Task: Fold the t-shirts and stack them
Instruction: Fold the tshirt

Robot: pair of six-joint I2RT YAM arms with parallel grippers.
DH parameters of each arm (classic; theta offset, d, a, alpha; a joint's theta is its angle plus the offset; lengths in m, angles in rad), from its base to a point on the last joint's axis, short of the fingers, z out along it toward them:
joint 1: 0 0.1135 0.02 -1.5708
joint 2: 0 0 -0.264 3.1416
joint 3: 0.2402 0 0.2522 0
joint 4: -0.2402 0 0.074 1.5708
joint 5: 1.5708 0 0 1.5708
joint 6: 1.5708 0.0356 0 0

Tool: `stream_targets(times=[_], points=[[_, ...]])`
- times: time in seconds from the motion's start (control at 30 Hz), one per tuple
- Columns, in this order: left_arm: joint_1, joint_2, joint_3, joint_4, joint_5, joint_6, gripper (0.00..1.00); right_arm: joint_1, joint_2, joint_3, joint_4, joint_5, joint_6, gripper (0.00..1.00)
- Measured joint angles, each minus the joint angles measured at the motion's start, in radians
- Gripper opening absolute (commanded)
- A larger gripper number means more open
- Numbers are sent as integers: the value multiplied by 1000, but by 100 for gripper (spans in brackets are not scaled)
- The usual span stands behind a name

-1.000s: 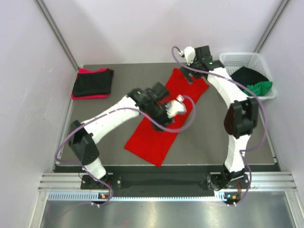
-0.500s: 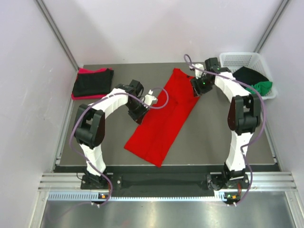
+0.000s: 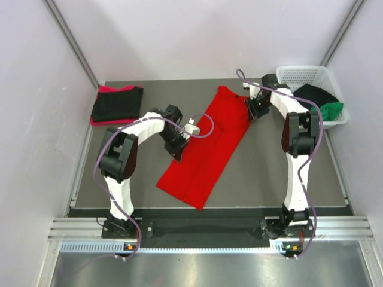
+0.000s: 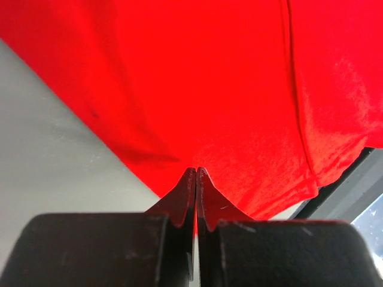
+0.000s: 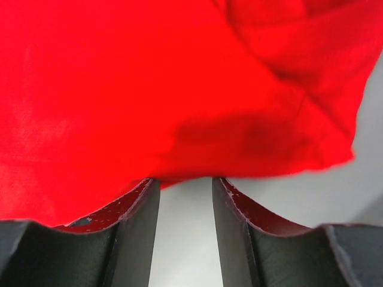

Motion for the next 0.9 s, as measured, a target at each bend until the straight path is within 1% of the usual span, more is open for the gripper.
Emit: stream_targets(times=[0.27,0.43,0.73,0.9], points=[[0,0,-54,1,15,0,0,0,119,177,-12,-14,-7,42],[-14,2,-92,10,18,-2,0,2,165,251,-5,-18,-7,44],[-84,13,-108,13,26,-39,0,13,234,360,19,-20,-7,47],[-158,13,-119,21,25,-52,0,29,264,401,43,-20,-8,49]])
